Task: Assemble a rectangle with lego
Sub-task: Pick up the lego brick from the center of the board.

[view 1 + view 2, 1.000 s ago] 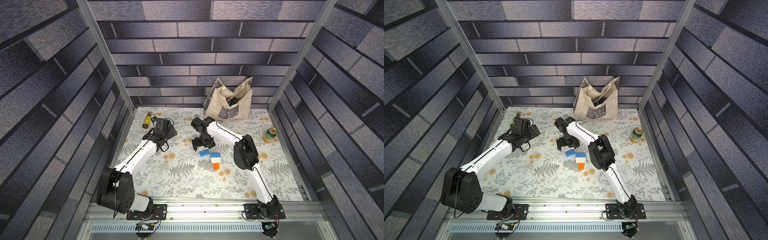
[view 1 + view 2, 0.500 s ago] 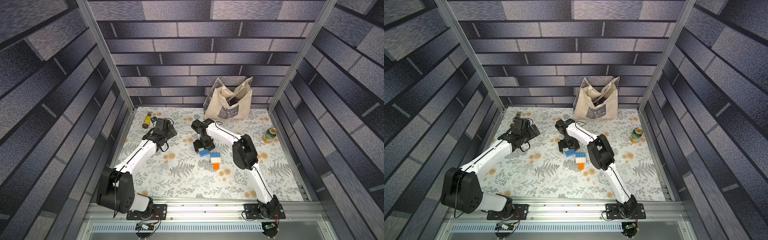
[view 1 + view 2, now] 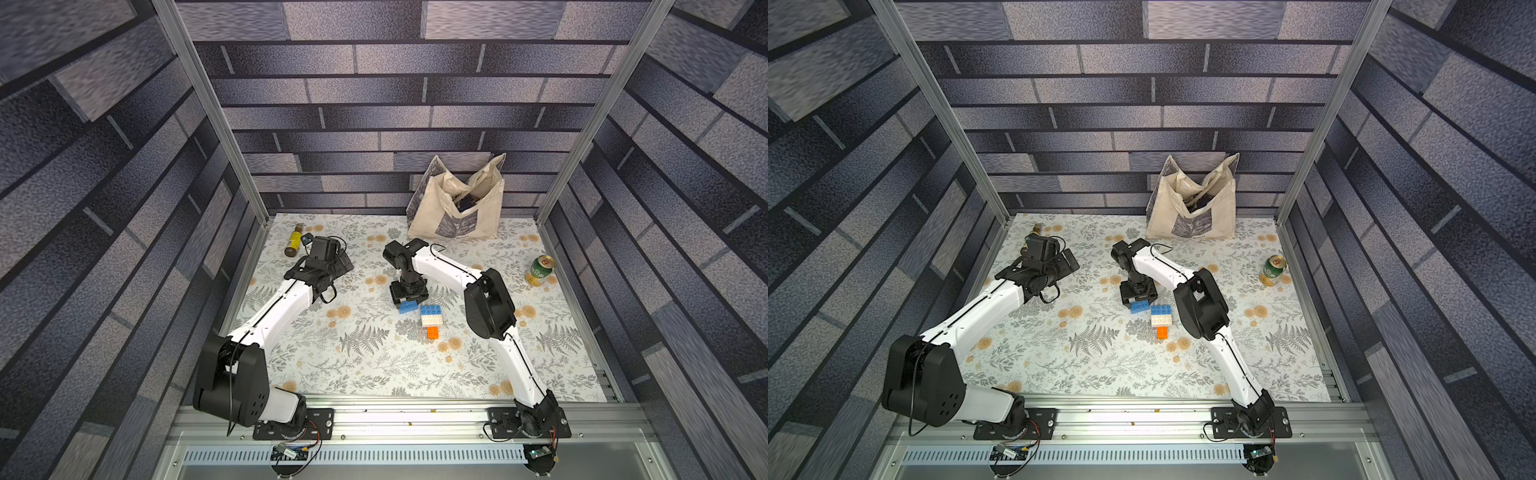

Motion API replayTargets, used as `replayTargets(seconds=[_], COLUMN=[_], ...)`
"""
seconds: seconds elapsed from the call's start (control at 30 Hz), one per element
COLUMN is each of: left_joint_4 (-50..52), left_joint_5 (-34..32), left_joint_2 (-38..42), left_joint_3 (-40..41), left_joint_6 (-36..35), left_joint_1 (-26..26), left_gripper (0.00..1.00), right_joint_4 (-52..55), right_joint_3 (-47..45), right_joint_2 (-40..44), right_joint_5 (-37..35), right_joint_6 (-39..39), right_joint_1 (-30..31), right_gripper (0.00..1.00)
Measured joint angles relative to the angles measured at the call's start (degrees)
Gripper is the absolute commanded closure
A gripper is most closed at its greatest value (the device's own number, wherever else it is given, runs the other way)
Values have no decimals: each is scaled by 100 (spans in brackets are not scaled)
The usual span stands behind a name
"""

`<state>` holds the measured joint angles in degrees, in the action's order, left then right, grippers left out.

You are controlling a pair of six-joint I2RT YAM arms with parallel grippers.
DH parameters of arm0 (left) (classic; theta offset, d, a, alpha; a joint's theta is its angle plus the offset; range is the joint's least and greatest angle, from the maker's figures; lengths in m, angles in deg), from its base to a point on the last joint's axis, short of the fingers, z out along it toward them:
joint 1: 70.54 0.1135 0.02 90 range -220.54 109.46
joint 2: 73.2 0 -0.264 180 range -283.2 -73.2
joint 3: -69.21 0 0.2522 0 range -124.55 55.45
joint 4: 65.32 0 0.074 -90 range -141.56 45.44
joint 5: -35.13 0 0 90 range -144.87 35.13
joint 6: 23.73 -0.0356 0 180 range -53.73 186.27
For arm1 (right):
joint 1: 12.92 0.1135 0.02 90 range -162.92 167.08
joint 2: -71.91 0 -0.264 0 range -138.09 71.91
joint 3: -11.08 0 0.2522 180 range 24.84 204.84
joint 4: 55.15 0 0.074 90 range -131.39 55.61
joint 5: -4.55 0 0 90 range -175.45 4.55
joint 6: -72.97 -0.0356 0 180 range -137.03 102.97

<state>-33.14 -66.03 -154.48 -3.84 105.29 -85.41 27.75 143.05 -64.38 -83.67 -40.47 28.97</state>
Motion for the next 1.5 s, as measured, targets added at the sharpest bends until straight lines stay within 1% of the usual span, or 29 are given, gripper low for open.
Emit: replayTargets(seconds=[0.37, 0.6, 0.73, 0.9, 1.07, 1.13, 1.23, 1.33, 1.4, 1.5], left_joint_4=[0, 0, -4, -2, -2, -2, -4, -4, -4, -7], left_joint_5=[0, 0, 0, 0, 2, 4, 20, 44, 48, 70], left_joint_2=[0, 0, 0, 0, 0, 2, 2, 22, 24, 24], left_joint_3=[0, 0, 7, 57, 59, 59, 59, 63, 63, 63], left_joint_6=[2, 0, 2, 2, 0, 0, 2, 0, 0, 0], left_joint_1=[28, 42, 44, 48, 48, 48, 48, 48, 48, 46], left_gripper=[0, 0, 0, 0, 0, 0, 0, 0, 0, 0], right_joint_4=[0, 0, 2, 2, 59, 140, 197, 195, 173, 98], right_joint_3=[0, 0, 0, 0, 50, 57, 15, -286, -688, -1547], right_joint_2=[-7, -85, -85, -85, -15, 122, 535, 1211, 1742, 2533], right_joint_5=[0, 0, -2, -20, -181, -271, -426, -566, -651, -743], right_joint_6=[-2, -2, -7, -28, -114, -188, -372, -619, -815, -1169], right_joint_1=[0, 17, 26, 50, 81, 103, 149, 201, 247, 332], right_gripper=[28, 29, 36, 56, 70, 72, 76, 78, 80, 82])
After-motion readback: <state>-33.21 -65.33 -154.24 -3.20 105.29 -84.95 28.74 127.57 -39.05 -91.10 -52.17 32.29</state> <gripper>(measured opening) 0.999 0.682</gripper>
